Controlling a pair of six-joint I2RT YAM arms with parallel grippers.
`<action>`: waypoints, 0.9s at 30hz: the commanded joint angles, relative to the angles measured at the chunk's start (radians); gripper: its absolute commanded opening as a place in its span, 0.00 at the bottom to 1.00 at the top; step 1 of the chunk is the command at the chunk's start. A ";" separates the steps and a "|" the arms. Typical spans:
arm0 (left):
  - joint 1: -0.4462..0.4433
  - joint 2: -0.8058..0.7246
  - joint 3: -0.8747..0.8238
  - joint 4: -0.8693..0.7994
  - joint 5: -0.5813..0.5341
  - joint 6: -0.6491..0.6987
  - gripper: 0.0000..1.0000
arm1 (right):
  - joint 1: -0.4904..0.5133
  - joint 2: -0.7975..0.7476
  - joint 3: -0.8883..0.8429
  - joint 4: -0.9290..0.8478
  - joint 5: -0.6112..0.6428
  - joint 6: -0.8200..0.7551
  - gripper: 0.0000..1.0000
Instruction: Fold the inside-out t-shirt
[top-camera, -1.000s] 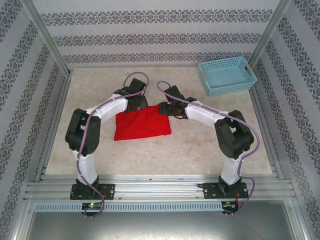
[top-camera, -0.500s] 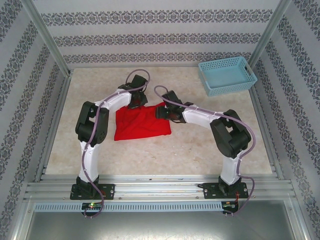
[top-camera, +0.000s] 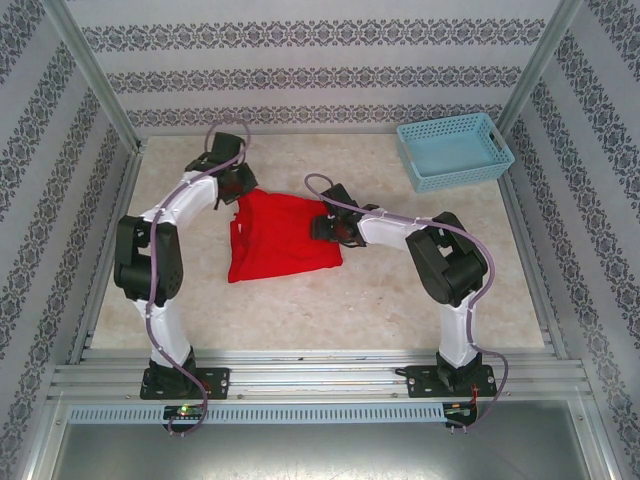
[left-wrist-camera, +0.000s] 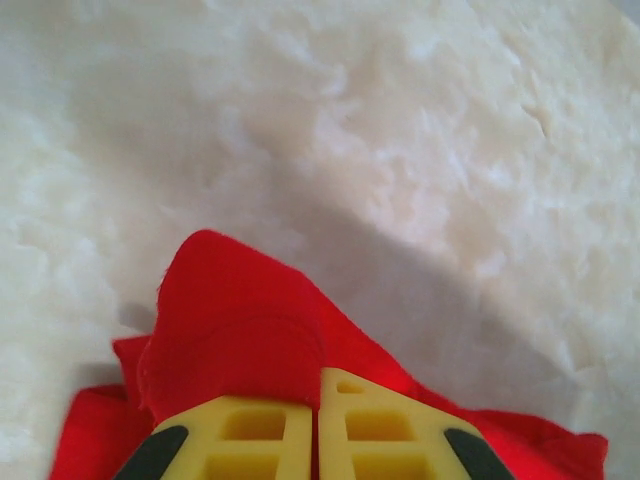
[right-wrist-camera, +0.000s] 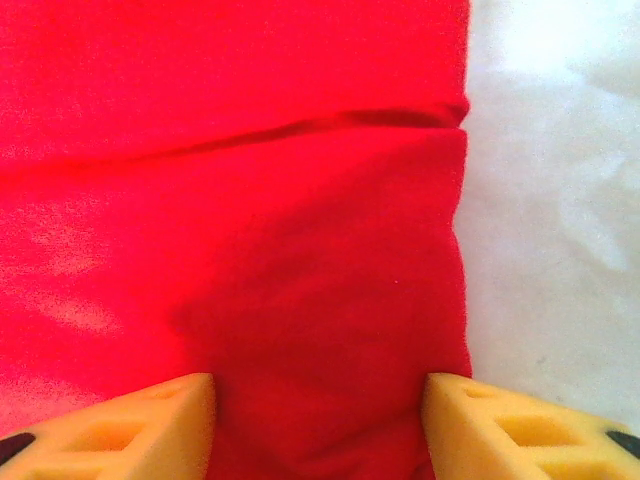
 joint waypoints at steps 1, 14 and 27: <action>0.049 0.012 -0.061 0.040 0.068 0.018 0.10 | -0.008 0.033 0.006 -0.046 0.025 0.028 0.58; 0.102 -0.160 -0.189 -0.071 -0.018 0.006 0.57 | -0.024 -0.036 0.141 -0.112 0.044 -0.141 0.58; -0.184 -0.541 -0.749 0.181 -0.046 -0.194 0.54 | -0.033 0.278 0.534 -0.277 -0.038 -0.137 0.58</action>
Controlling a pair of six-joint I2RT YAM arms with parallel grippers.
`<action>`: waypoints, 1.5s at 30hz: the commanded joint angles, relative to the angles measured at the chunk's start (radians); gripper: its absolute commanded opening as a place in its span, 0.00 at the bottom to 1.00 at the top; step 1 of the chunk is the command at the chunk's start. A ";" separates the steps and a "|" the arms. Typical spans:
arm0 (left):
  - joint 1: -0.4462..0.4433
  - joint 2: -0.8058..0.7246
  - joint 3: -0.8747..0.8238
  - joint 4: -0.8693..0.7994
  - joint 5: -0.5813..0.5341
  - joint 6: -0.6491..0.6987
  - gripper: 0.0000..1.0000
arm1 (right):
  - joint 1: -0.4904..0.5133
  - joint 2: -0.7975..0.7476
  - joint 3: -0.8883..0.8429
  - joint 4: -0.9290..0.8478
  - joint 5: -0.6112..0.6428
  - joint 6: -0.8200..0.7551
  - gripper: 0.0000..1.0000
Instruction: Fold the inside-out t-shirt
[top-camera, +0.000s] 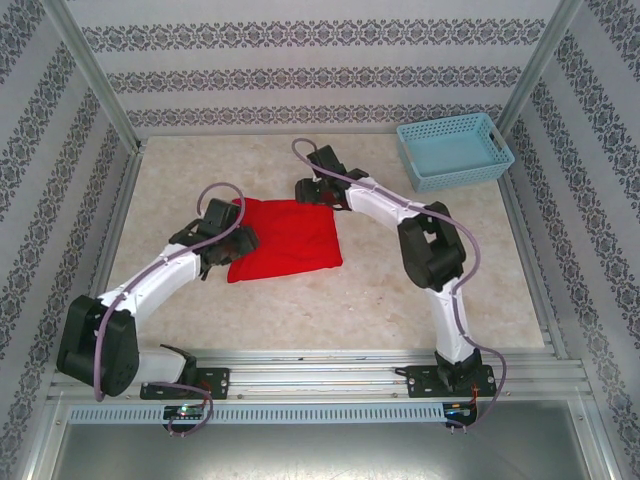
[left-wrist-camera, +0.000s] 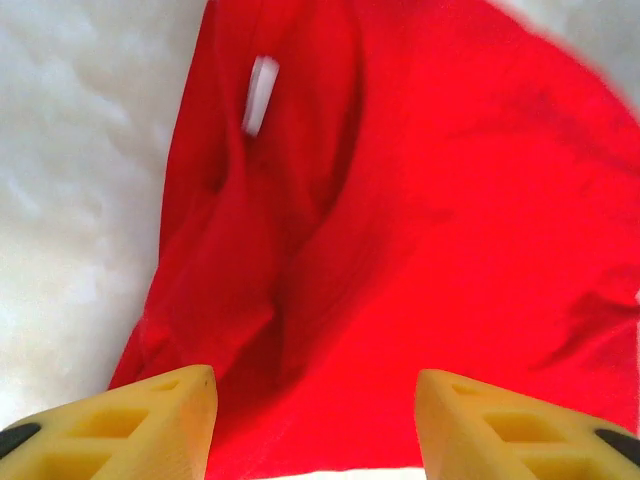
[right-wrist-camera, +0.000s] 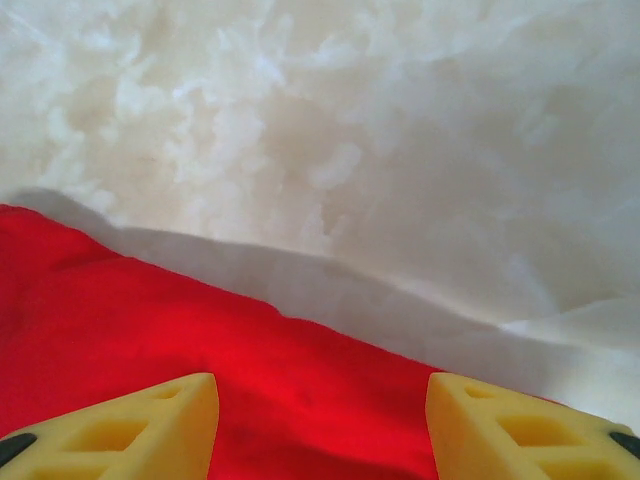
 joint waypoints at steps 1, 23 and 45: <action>-0.004 0.060 -0.056 0.106 0.018 -0.063 0.54 | -0.008 0.078 0.040 -0.100 -0.028 0.015 0.58; 0.012 0.689 0.582 -0.078 0.091 0.220 0.51 | -0.002 -0.556 -0.999 0.166 0.044 0.313 0.54; -0.032 0.486 0.481 -0.020 0.125 0.161 0.74 | -0.183 -0.575 -0.753 0.081 -0.013 0.155 0.68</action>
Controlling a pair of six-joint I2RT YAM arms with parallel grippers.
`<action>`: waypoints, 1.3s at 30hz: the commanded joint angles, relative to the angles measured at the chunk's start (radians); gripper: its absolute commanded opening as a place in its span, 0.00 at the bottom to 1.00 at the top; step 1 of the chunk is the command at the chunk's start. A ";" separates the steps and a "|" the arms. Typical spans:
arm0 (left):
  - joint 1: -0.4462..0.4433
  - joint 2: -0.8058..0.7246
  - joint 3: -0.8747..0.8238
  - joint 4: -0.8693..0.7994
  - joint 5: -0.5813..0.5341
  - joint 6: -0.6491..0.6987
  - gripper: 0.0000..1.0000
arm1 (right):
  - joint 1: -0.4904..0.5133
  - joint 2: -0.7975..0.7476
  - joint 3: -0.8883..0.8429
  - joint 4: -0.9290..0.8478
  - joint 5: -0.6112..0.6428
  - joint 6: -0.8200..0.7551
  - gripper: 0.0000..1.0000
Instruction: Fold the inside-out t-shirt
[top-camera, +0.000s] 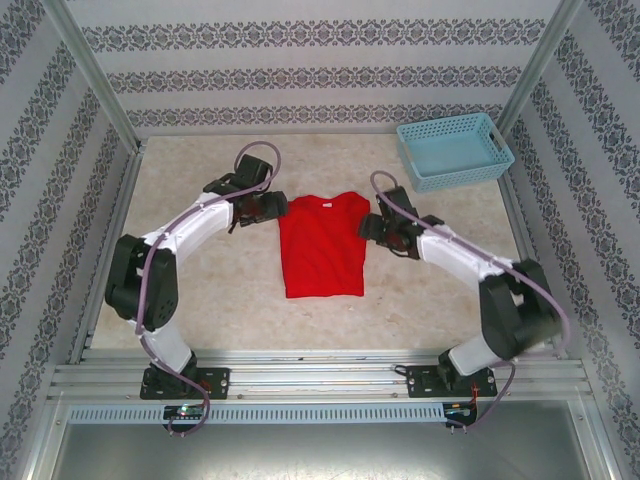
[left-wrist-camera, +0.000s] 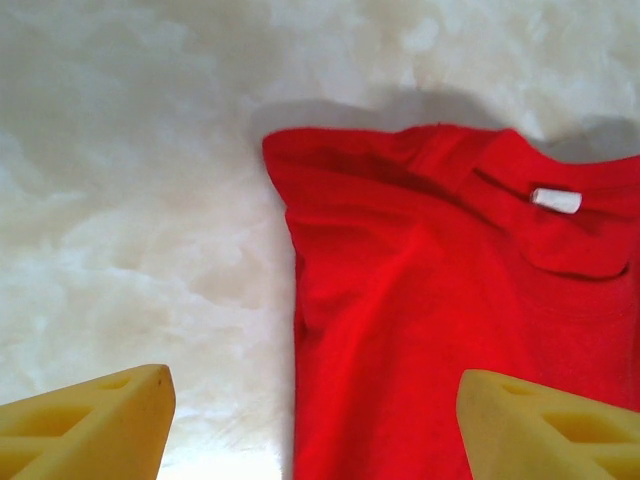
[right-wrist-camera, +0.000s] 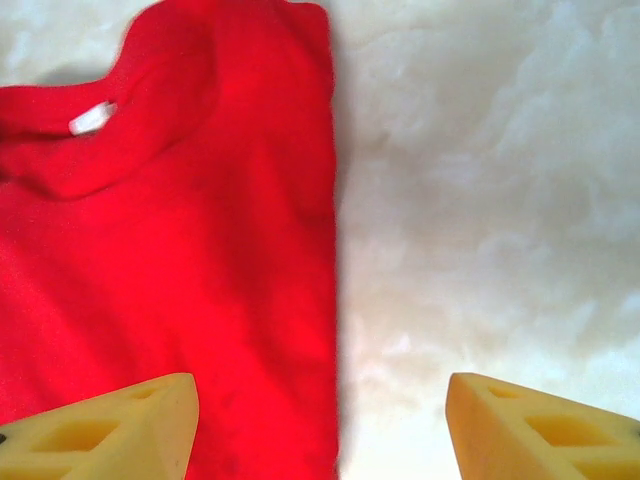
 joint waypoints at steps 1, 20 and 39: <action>0.002 0.083 -0.025 0.112 0.093 -0.039 0.74 | -0.031 0.121 0.082 0.017 -0.082 -0.056 0.68; -0.004 0.354 0.115 0.174 0.202 -0.051 0.58 | 0.039 0.524 0.418 -0.049 -0.155 -0.047 0.73; -0.018 0.251 -0.106 0.320 0.263 -0.067 0.22 | 0.129 0.477 0.312 0.028 -0.157 -0.025 0.22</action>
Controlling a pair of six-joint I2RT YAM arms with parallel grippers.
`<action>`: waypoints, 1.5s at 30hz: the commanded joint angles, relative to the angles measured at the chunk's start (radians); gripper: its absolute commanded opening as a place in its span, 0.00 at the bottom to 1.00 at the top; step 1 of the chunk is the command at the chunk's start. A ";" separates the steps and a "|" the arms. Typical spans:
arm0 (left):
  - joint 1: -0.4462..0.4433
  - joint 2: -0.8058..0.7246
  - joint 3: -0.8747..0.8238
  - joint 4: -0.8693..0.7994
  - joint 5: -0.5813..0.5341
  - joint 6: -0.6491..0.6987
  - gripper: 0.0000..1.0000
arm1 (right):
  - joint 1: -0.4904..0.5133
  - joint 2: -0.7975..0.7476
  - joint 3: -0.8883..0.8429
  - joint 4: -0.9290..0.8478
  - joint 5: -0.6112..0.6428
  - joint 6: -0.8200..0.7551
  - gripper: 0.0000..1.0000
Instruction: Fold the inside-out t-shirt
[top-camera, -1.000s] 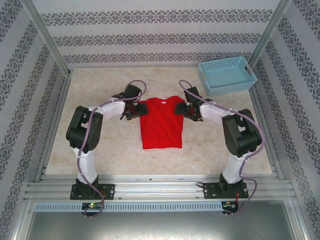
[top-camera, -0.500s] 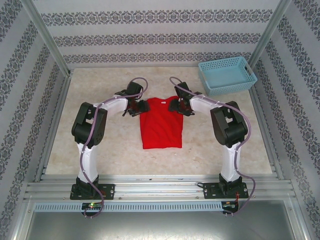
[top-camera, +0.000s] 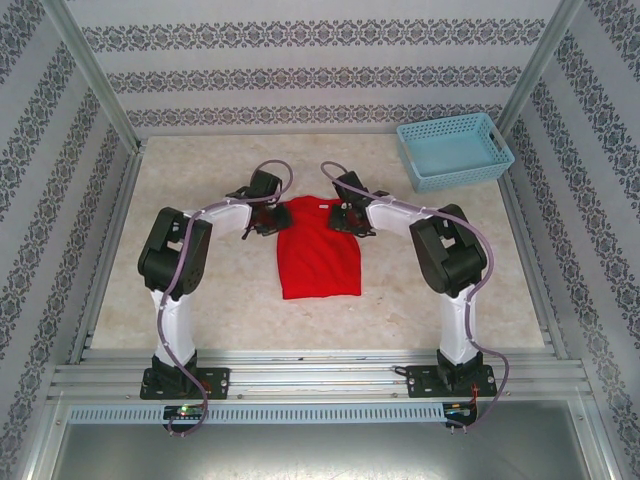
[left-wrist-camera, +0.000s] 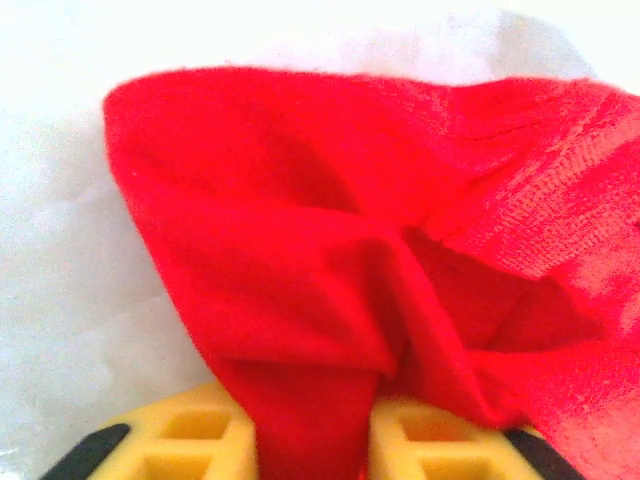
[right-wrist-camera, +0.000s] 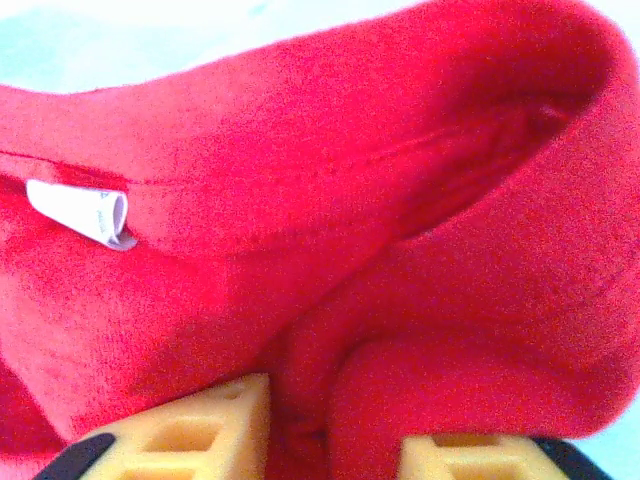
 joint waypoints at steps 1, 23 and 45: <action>-0.031 -0.024 -0.093 0.050 0.101 -0.017 0.20 | 0.030 -0.036 -0.105 0.041 -0.068 0.026 0.17; 0.110 -0.145 0.361 -0.116 0.148 0.050 0.00 | -0.147 -0.252 0.093 0.200 -0.214 0.035 0.00; -0.084 -0.676 -0.531 0.270 0.220 -0.012 0.00 | 0.014 -0.672 -0.613 0.374 -0.127 -0.071 0.00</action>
